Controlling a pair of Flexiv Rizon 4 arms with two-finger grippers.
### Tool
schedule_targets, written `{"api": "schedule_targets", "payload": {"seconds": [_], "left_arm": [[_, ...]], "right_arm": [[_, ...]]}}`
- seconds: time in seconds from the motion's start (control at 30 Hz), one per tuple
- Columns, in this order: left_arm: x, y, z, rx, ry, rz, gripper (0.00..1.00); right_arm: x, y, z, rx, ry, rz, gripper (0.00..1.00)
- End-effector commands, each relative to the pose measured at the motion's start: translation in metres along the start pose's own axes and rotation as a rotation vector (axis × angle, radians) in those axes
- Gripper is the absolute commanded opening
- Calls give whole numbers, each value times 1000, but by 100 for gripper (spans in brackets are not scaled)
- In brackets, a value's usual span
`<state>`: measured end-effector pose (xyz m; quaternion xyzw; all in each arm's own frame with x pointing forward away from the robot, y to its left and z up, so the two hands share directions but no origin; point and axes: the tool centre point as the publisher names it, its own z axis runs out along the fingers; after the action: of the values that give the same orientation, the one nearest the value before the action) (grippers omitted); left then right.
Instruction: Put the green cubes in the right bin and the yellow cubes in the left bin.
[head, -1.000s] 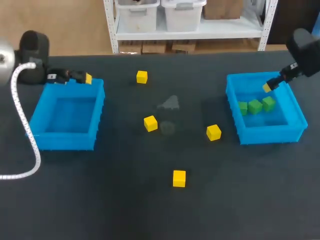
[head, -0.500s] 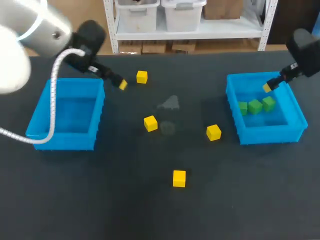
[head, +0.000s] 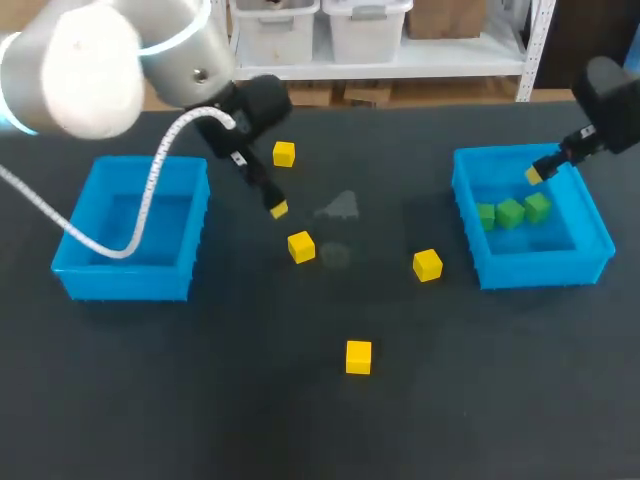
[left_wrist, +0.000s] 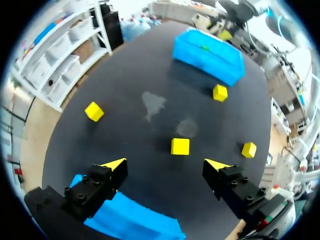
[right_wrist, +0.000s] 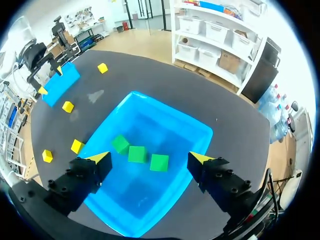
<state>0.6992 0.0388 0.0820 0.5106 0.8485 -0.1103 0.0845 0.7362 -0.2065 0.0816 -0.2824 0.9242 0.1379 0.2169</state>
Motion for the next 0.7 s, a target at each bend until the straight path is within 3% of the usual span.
{"api": "schedule_targets", "payload": {"seconds": [0.03, 0.7], "left_arm": [[-11, 3, 13, 28, 259, 2, 100], [-17, -16, 64, 73, 322, -37, 100]], "right_arm": [[1, 0, 0, 1, -2, 0, 100], [1, 0, 0, 1, -2, 0, 100]]}}
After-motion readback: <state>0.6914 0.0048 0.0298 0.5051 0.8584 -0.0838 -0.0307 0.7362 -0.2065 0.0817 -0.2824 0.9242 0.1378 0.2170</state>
